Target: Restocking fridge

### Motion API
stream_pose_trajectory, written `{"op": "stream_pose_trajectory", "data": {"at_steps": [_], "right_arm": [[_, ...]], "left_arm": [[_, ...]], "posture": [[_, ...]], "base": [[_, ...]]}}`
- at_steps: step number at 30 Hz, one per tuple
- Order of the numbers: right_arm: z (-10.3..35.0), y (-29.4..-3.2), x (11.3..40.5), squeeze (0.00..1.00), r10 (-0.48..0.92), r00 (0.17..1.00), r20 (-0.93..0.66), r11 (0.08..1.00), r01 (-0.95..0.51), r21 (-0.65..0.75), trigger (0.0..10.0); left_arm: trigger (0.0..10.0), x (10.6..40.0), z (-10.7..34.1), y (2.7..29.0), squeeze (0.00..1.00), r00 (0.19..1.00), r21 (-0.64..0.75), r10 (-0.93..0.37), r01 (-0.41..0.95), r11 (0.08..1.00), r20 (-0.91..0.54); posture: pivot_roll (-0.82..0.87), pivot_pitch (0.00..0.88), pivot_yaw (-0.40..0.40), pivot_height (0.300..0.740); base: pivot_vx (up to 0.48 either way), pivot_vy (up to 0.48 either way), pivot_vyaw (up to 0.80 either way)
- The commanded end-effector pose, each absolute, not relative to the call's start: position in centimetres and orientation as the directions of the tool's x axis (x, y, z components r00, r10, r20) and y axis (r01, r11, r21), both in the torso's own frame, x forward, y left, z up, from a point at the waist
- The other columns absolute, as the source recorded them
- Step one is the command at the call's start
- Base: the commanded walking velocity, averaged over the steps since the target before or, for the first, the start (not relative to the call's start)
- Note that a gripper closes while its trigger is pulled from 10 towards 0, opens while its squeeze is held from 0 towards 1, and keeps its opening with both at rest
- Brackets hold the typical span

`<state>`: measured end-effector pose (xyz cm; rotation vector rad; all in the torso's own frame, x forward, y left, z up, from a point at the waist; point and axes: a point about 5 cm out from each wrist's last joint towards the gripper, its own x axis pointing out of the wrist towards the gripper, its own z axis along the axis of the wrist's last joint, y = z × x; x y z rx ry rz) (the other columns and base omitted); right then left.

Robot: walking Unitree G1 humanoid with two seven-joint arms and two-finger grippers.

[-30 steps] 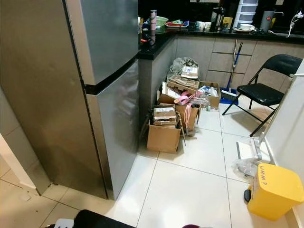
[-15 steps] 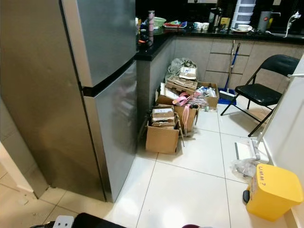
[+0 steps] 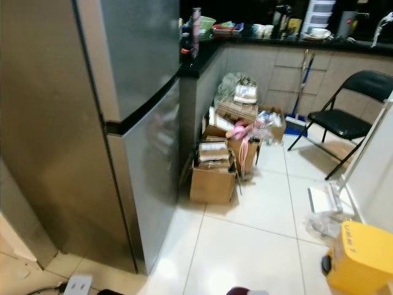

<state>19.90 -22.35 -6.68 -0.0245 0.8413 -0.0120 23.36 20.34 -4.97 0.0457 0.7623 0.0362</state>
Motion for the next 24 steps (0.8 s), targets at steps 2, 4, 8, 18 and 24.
{"op": "stream_pose_trajectory", "data": {"at_steps": [2,4,8,18,24], "right_arm": [[-6.50,-22.13,20.24,0.00,-0.018,0.682,-0.732,1.000,0.010,-0.015,10.0],[-6.50,-22.14,20.24,0.00,-0.018,0.681,-0.732,1.000,0.010,-0.015,10.0],[-6.51,-22.11,20.23,0.00,-0.016,0.680,-0.733,1.000,0.007,-0.015,10.0],[-6.48,-22.06,20.32,0.00,-0.015,0.681,-0.732,1.000,0.004,-0.016,10.0],[-6.45,-21.94,20.44,0.00,-0.014,0.682,-0.732,1.000,0.005,-0.015,10.0]], "left_arm": [[10.0,22.36,-5.60,20.54,0.00,0.699,0.058,0.057,-0.022,0.998,-0.713],[10.0,22.35,-5.61,20.51,0.00,0.699,0.058,0.057,-0.022,0.998,-0.713],[10.0,22.24,-5.66,20.49,0.00,0.698,0.057,0.059,-0.025,0.998,-0.713],[10.0,22.18,-5.68,20.52,0.00,0.698,0.058,0.062,-0.029,0.998,-0.714],[10.0,22.34,-5.59,20.47,0.00,0.699,0.058,0.060,-0.027,0.998,-0.712]], "posture": [[-0.07,0.079,0.012,0.734],[-0.07,0.078,0.011,0.734],[-0.07,0.079,0.010,0.734],[-0.07,0.077,0.007,0.734],[-0.07,0.076,0.010,0.734]], "base": [[0.292,0.000,0.00],[0.291,0.000,0.00],[0.287,0.000,0.00],[0.277,0.000,0.00],[0.260,0.000,0.00]]}}
